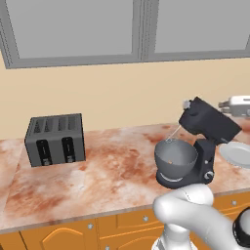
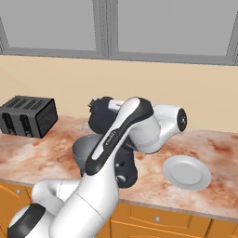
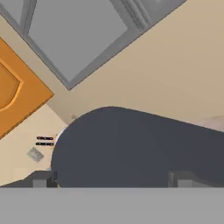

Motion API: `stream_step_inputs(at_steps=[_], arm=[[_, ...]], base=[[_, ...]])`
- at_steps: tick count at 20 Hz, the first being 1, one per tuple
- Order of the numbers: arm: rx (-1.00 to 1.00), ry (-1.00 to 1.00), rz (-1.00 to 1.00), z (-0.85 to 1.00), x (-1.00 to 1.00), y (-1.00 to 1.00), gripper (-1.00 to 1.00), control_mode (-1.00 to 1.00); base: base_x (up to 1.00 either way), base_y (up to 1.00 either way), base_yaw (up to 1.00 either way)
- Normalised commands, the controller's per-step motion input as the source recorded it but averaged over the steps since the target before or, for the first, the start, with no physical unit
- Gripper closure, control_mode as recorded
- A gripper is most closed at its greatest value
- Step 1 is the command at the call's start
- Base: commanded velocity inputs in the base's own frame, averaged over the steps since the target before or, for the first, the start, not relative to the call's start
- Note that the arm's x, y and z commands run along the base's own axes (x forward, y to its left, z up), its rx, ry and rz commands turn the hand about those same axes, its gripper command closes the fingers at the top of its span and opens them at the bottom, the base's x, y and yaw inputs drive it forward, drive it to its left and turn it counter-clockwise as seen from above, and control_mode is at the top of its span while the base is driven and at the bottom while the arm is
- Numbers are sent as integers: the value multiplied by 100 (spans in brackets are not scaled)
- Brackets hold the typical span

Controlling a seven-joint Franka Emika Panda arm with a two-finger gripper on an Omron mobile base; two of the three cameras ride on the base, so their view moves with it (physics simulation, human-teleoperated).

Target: Add butter and sugar cubes to the stand mixer bowl and then turn on the stand mixer to begin making frosting.

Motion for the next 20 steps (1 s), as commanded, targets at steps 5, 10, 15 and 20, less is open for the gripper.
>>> stream_step_inputs(at_steps=[5, 10, 15, 20], arm=[[-48, 1, -9, -44, -2, 72, -100, -100], [-48, 11, -13, -62, 0, 59, -100, -100], [-44, 13, -17, -61, -3, 37, -100, -100], [-15, -1, -15, 46, -57, 0, -100, -100]], base=[[0, 0, 0], [0, 0, 0], [0, 0, 0], [0, 0, 0]])
